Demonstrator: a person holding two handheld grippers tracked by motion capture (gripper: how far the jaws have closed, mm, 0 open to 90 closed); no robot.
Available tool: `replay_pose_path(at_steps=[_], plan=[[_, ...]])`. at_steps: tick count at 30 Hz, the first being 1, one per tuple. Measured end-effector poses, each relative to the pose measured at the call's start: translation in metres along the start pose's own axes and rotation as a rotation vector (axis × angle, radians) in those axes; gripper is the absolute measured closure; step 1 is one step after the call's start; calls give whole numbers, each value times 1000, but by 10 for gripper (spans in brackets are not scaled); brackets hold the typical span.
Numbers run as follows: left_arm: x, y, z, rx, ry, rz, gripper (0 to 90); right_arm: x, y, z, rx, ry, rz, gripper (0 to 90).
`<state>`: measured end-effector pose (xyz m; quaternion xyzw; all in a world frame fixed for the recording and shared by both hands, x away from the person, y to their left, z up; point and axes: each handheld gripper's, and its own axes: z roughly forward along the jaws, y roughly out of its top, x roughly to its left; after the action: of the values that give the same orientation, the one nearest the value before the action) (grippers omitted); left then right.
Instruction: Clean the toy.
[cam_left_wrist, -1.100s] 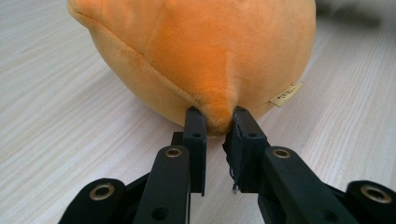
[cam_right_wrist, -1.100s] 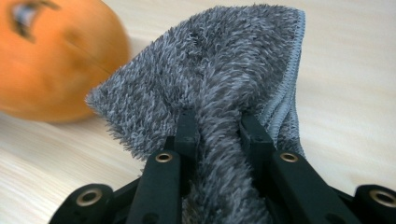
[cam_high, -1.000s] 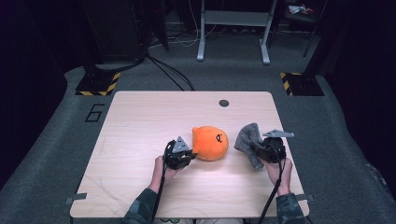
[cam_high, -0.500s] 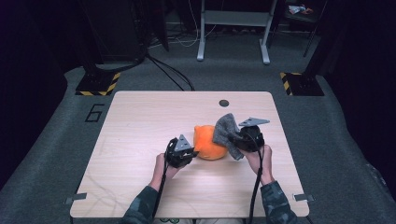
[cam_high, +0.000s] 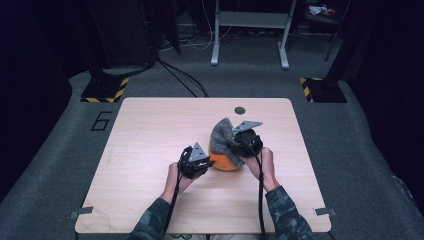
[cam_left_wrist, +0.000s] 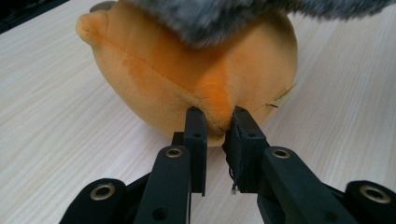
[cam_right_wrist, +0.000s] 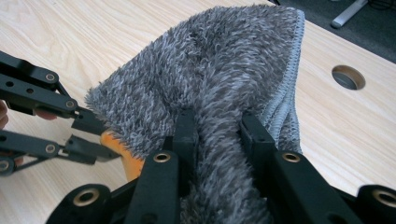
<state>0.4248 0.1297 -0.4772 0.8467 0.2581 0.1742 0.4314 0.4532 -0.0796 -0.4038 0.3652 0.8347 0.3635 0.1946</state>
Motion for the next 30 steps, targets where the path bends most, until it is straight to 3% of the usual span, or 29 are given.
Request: replay_pose_path(at_steps=[6,11,24,30], plan=[[-3,2,0,-14,8,15,793,10,9,10,0,28,-43,711],[-3,2,0,-8,0,10,795,14,10,19,17,15,-85,709],[-2,-1,1,-21,-13,-18,794,10,5,13,29,2,-57,706],[-1,-3,1,-23,-14,-29,793,1,-1,9,31,-7,-33,702]])
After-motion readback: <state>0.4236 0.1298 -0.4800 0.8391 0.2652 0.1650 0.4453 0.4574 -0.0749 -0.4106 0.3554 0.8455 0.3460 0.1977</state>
